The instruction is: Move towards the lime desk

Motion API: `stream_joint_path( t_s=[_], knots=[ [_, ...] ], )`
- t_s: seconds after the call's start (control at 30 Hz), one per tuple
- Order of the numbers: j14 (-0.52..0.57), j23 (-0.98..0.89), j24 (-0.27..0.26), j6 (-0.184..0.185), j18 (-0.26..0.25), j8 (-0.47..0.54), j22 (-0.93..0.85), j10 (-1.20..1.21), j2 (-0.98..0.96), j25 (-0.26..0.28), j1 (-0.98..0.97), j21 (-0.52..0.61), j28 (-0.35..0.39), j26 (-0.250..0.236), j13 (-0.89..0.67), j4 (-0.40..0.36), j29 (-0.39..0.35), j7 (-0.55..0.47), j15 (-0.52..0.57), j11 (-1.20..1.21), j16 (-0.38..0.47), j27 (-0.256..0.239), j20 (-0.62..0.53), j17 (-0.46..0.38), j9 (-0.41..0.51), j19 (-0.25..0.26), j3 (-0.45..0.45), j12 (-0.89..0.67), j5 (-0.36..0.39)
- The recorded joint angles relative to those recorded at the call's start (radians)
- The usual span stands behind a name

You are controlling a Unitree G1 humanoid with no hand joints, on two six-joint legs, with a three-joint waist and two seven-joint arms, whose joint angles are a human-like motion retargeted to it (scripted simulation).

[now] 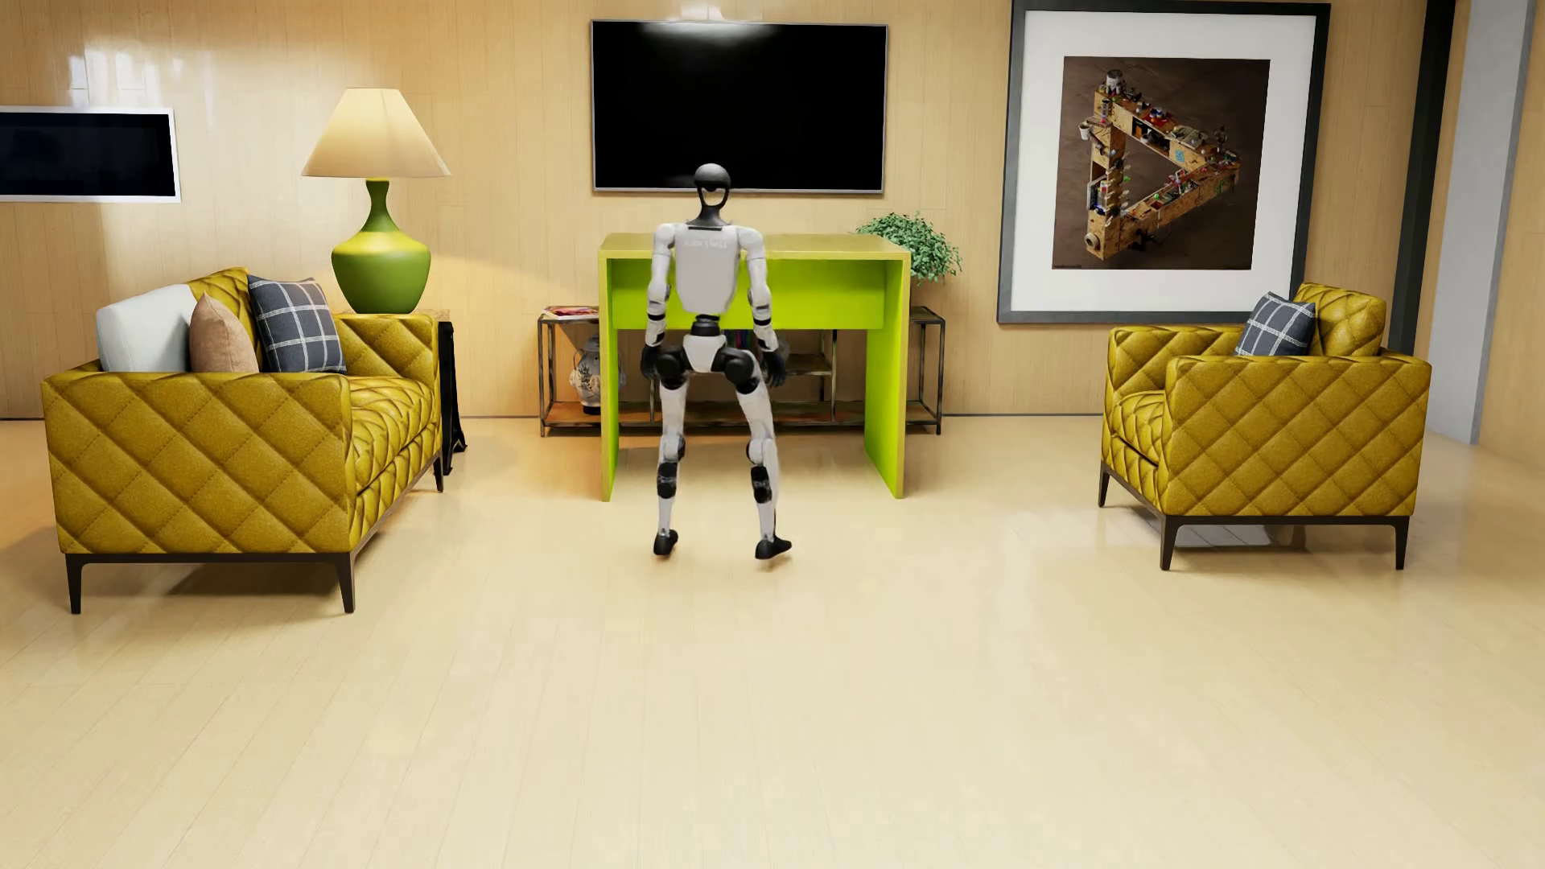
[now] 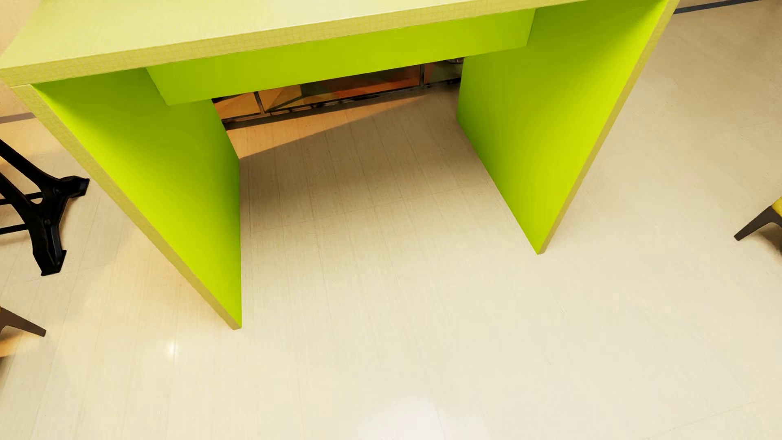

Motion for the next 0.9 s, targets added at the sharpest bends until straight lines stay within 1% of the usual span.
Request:
stream_joint_path(
  t_s=[0.07, 0.1, 0.13, 0.17, 0.2, 0.23, 0.27, 0.3, 0.33, 0.4, 0.43, 0.57, 0.7, 0.73, 0.83, 0.87, 0.9],
  knots=[
    [-0.008, 0.015, -0.028, -0.015, 0.03, 0.039, -0.011, -0.01, -0.027, -0.002, 0.009, 0.013, 0.013, 0.007, 0.004, -0.038, 0.019, 0.042, 0.027, 0.006, -0.005, 0.003, 0.0, -0.005, 0.004, 0.001, 0.0, -0.012, -0.035],
    [-0.011, 0.017, -0.034, -0.022, 0.044, 0.033, -0.006, -0.013, -0.039, 0.0, 0.011, 0.019, 0.019, -0.003, 0.008, -0.051, 0.022, 0.063, 0.042, 0.006, 0.001, 0.004, 0.004, -0.006, 0.006, -0.001, 0.001, -0.01, -0.052],
    [-0.015, 0.019, -0.035, -0.03, 0.055, 0.001, -0.001, -0.015, -0.048, 0.003, 0.012, 0.025, 0.022, -0.007, 0.008, -0.059, 0.023, 0.084, 0.052, 0.006, 0.005, 0.006, 0.006, -0.005, 0.007, -0.012, 0.003, -0.014, -0.072],
    [-0.019, 0.022, -0.034, -0.036, 0.065, -0.053, 0.004, -0.016, -0.058, 0.007, 0.011, 0.031, 0.023, -0.007, 0.004, -0.065, 0.023, 0.105, 0.056, 0.012, 0.009, 0.006, 0.006, -0.004, 0.007, -0.036, 0.006, -0.018, -0.094],
    [-0.022, 0.023, -0.035, -0.042, 0.073, -0.071, 0.008, -0.017, -0.071, 0.01, 0.01, 0.036, 0.023, -0.007, -0.002, -0.067, 0.023, 0.122, 0.039, 0.032, 0.012, 0.005, 0.005, -0.003, 0.008, -0.052, 0.006, -0.022, -0.095],
    [-0.024, 0.023, -0.035, -0.046, 0.08, -0.056, 0.013, -0.017, -0.084, 0.014, 0.009, 0.042, 0.021, -0.006, -0.008, -0.067, 0.022, 0.137, 0.01, 0.064, 0.016, 0.004, 0.004, -0.003, 0.008, -0.034, 0.006, -0.026, -0.071],
    [-0.026, 0.022, -0.034, -0.049, 0.085, -0.031, 0.018, -0.017, -0.096, 0.017, 0.009, 0.047, 0.02, -0.005, -0.015, -0.065, 0.021, 0.152, -0.025, 0.101, 0.02, 0.003, 0.003, -0.004, 0.008, -0.01, 0.007, -0.03, -0.035],
    [-0.024, 0.018, -0.032, -0.052, 0.09, -0.001, 0.025, -0.015, -0.104, 0.02, 0.012, 0.051, 0.018, -0.005, -0.02, -0.063, 0.018, 0.165, -0.048, 0.136, 0.024, 0.001, 0.001, -0.006, 0.007, 0.004, 0.009, -0.033, 0.009],
    [-0.024, 0.018, -0.031, -0.055, 0.093, -0.001, 0.023, -0.018, -0.098, 0.023, 0.014, 0.053, 0.014, 0.011, -0.029, -0.061, 0.014, 0.178, -0.068, 0.155, 0.023, 0.0, -0.009, -0.007, 0.005, -0.013, 0.012, -0.044, 0.04],
    [-0.016, 0.012, -0.034, -0.062, 0.099, -0.128, 0.023, -0.043, -0.051, 0.03, 0.022, 0.056, 0.013, 0.028, -0.039, -0.056, 0.002, 0.194, -0.067, 0.101, 0.03, -0.006, -0.016, -0.001, -0.001, -0.078, 0.019, -0.056, 0.029],
    [-0.012, 0.011, -0.037, -0.063, 0.1, -0.144, 0.026, -0.05, -0.03, 0.032, 0.023, 0.06, 0.015, 0.035, -0.043, -0.053, -0.005, 0.193, -0.06, 0.057, 0.031, -0.009, -0.014, 0.001, -0.004, -0.089, 0.016, -0.062, 0.039],
    [-0.003, 0.01, -0.054, -0.056, 0.106, -0.146, 0.046, -0.07, 0.012, 0.032, 0.022, 0.086, 0.022, 0.051, -0.058, -0.04, -0.009, 0.193, -0.023, -0.054, 0.01, -0.014, 0.006, -0.01, -0.011, -0.06, 0.009, -0.079, 0.072],
    [0.005, 0.014, -0.051, -0.048, 0.11, -0.141, 0.066, -0.086, 0.016, 0.044, 0.023, 0.082, 0.015, 0.057, -0.07, -0.025, -0.016, 0.206, 0.003, -0.094, -0.004, -0.004, 0.009, -0.005, -0.015, -0.053, 0.011, -0.082, 0.094],
    [0.005, 0.025, -0.052, -0.047, 0.111, -0.136, 0.074, -0.09, 0.016, 0.049, 0.027, 0.084, 0.016, 0.051, -0.078, -0.024, -0.013, 0.211, 0.005, -0.096, -0.003, -0.003, 0.013, -0.005, -0.016, -0.053, 0.01, -0.071, 0.097],
    [0.003, 0.034, -0.052, -0.042, 0.117, -0.121, 0.103, -0.093, -0.012, 0.059, 0.033, 0.082, 0.014, 0.056, -0.088, -0.019, -0.02, 0.231, 0.007, -0.052, -0.003, -0.005, 0.022, -0.011, -0.016, -0.068, 0.011, -0.072, 0.096],
    [0.002, 0.036, -0.051, -0.039, 0.118, -0.142, 0.112, -0.095, -0.031, 0.06, 0.035, 0.081, 0.015, 0.059, -0.092, -0.017, -0.02, 0.244, 0.011, -0.018, -0.003, -0.005, 0.025, -0.014, -0.015, -0.081, 0.014, -0.072, 0.086],
    [0.001, 0.037, -0.05, -0.038, 0.119, -0.21, 0.119, -0.098, -0.046, 0.06, 0.039, 0.082, 0.017, 0.061, -0.098, -0.014, -0.018, 0.259, 0.011, 0.019, -0.004, -0.006, 0.025, -0.019, -0.015, -0.101, 0.017, -0.071, 0.062]
  ],
)
